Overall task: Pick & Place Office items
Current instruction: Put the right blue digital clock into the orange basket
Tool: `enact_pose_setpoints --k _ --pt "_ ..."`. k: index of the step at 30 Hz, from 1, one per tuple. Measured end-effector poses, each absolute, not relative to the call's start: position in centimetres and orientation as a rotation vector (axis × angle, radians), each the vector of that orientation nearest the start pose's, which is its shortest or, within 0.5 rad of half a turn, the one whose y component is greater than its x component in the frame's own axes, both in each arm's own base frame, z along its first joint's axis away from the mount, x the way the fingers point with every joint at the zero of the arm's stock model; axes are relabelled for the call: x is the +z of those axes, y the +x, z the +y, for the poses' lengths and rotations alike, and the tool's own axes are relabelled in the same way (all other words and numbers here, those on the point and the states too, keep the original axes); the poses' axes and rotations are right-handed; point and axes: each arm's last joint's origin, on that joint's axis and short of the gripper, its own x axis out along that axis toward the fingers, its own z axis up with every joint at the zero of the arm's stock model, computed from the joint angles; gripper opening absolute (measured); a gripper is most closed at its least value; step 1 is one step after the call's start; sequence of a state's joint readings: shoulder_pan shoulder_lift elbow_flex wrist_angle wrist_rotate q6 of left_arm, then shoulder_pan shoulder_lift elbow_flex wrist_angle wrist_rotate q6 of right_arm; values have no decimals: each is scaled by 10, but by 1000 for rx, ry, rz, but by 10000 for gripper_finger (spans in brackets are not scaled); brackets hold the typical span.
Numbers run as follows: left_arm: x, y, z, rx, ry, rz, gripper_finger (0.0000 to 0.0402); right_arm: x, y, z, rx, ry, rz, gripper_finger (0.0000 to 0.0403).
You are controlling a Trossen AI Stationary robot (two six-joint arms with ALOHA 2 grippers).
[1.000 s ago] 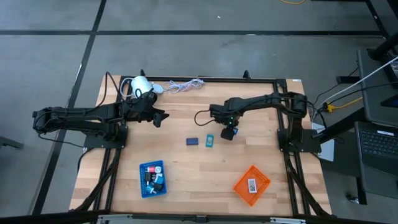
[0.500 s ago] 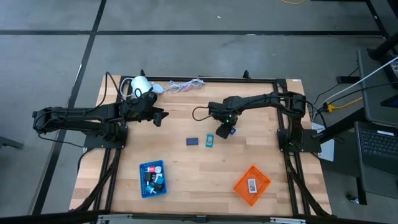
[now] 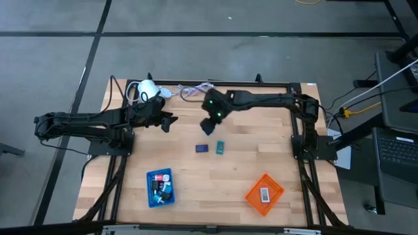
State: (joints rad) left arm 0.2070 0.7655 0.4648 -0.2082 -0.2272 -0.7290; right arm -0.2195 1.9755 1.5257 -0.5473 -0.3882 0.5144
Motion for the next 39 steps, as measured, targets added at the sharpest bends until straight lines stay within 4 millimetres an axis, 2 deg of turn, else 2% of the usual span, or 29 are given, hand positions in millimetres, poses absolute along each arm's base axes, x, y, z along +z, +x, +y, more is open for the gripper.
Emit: enact_pose_setpoints --k 4,10,15,20,25,29,34,39 --pt "226 161 40 572 -677 325 210 251 425 -71 51 797 933 145" --pt "226 162 39 533 -663 344 210 292 424 -27 240 800 989 145" --pt "226 162 39 503 -651 351 210 301 415 21 264 827 1118 145" --pt "227 163 37 450 -644 368 210 299 399 87 228 861 1276 145" --pt "227 163 35 382 -631 391 210 297 377 152 84 899 1367 145" --pt "227 164 35 347 -639 398 210 294 357 190 -125 976 1390 145" --pt "227 164 34 344 -640 399 210 289 327 226 -457 1071 1339 145" --pt "227 164 34 343 -638 399 210 279 299 246 -740 1152 1295 145"
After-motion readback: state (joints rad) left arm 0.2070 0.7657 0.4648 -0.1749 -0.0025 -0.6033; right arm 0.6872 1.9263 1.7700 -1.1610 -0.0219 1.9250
